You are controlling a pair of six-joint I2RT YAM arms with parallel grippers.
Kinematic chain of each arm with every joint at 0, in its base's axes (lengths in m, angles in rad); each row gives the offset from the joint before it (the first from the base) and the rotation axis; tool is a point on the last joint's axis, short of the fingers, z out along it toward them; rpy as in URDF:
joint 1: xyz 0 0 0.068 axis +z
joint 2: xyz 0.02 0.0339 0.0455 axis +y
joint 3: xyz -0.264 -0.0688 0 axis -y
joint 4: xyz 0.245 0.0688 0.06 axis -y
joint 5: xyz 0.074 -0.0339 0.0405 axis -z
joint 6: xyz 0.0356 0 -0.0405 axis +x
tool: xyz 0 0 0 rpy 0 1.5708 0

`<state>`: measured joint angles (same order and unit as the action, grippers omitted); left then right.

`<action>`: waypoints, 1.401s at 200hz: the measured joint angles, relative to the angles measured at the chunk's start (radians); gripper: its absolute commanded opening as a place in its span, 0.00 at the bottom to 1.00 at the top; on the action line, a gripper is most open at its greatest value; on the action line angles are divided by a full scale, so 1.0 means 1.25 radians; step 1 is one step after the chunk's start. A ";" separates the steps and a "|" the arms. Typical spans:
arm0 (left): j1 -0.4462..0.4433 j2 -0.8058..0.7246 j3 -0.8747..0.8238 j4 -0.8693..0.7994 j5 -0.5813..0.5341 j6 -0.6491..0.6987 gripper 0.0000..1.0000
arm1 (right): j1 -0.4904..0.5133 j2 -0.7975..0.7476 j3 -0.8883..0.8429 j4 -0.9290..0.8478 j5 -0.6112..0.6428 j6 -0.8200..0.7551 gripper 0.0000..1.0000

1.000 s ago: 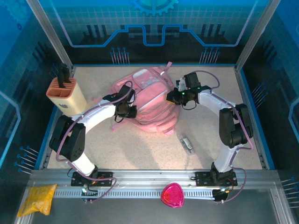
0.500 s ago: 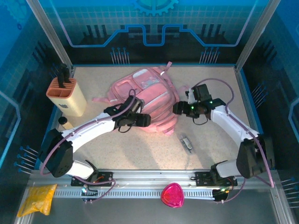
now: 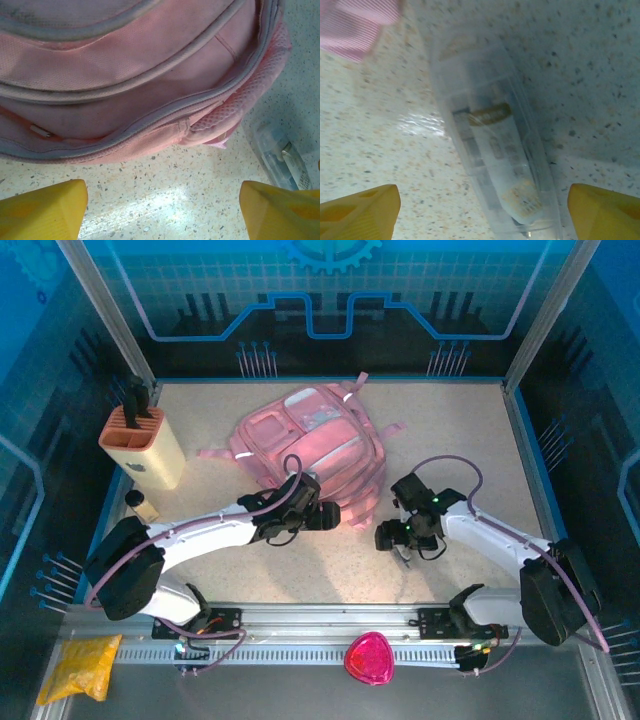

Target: Pack books, pencil case, and school supplies into a backpack

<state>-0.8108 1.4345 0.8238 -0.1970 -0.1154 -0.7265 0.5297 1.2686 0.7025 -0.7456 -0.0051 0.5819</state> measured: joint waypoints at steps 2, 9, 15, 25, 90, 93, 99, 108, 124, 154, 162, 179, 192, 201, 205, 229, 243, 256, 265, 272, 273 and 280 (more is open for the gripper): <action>0.000 -0.001 -0.002 0.001 -0.001 -0.002 0.82 | 0.001 0.000 -0.002 -0.002 0.004 0.001 0.87; 0.000 -0.004 -0.007 0.002 -0.005 -0.006 0.83 | 0.006 0.000 -0.009 -0.005 0.012 0.005 0.87; 0.000 -0.006 -0.009 0.001 -0.010 -0.008 0.84 | 0.013 0.000 -0.014 -0.005 0.018 0.009 0.86; 0.000 -0.008 -0.012 0.001 -0.017 -0.010 0.85 | 0.029 0.000 -0.020 -0.008 0.022 0.015 0.84; 0.000 -0.009 -0.013 0.001 -0.037 -0.028 0.87 | 0.174 0.035 -0.022 -0.021 0.079 0.077 0.67; 0.000 -0.009 -0.013 0.000 -0.037 -0.028 0.88 | 0.175 0.037 -0.022 -0.023 0.084 0.078 0.67; 0.000 -0.009 -0.013 0.001 -0.037 -0.028 0.88 | 0.175 0.040 -0.022 -0.026 0.095 0.080 0.66; 0.000 -0.009 -0.013 0.000 -0.037 -0.028 0.88 | 0.176 0.044 -0.022 -0.030 0.110 0.085 0.65; 0.000 -0.009 -0.013 0.000 -0.037 -0.028 0.88 | 0.180 0.050 -0.022 -0.032 0.125 0.089 0.62; 0.000 -0.009 -0.012 0.000 -0.037 -0.028 0.89 | 0.194 0.070 -0.022 -0.028 0.131 0.097 0.58; 0.000 -0.008 -0.012 0.000 -0.037 -0.028 0.89 | 0.200 0.077 -0.022 -0.024 0.131 0.098 0.56; 0.000 -0.006 -0.012 -0.001 -0.037 -0.028 0.89 | 0.205 0.090 -0.022 -0.015 0.131 0.100 0.53; 0.000 -0.005 -0.011 -0.003 -0.037 -0.028 0.90 | 0.206 0.093 -0.022 -0.011 0.130 0.100 0.50; 0.000 -0.005 -0.010 -0.006 -0.037 -0.028 0.90 | 0.206 0.093 -0.022 -0.011 0.130 0.101 0.48; 0.000 -0.005 -0.009 -0.006 -0.037 -0.028 0.90 | 0.206 0.093 -0.022 -0.011 0.130 0.101 0.48; 0.000 -0.005 0.003 -0.016 -0.039 -0.026 0.90 | 0.206 0.085 -0.022 -0.011 0.134 0.103 0.45; 0.000 -0.005 0.016 -0.028 -0.045 -0.019 0.90 | 0.206 0.075 -0.022 -0.012 0.142 0.103 0.44; 0.000 -0.005 0.035 -0.045 -0.058 -0.003 0.91 | 0.206 0.058 -0.022 -0.015 0.147 0.103 0.43; 0.000 -0.005 0.051 -0.058 -0.068 0.015 0.92 | 0.205 0.044 -0.022 -0.019 0.149 0.103 0.43; 0.000 -0.005 0.066 -0.069 -0.078 0.031 0.92 | 0.204 0.030 -0.022 -0.024 0.151 0.103 0.43; 0.000 -0.005 0.069 -0.072 -0.080 0.037 0.92 | 0.204 0.029 -0.022 -0.025 0.151 0.103 0.43; 0.000 -0.005 0.084 -0.081 -0.089 0.055 0.93 | 0.203 0.015 -0.022 -0.030 0.152 0.103 0.43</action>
<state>-0.8104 1.4281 0.9283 -0.2985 -0.2260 -0.6575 0.7830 1.2869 0.6750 -0.7830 0.1844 0.7105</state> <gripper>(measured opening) 0.921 0.434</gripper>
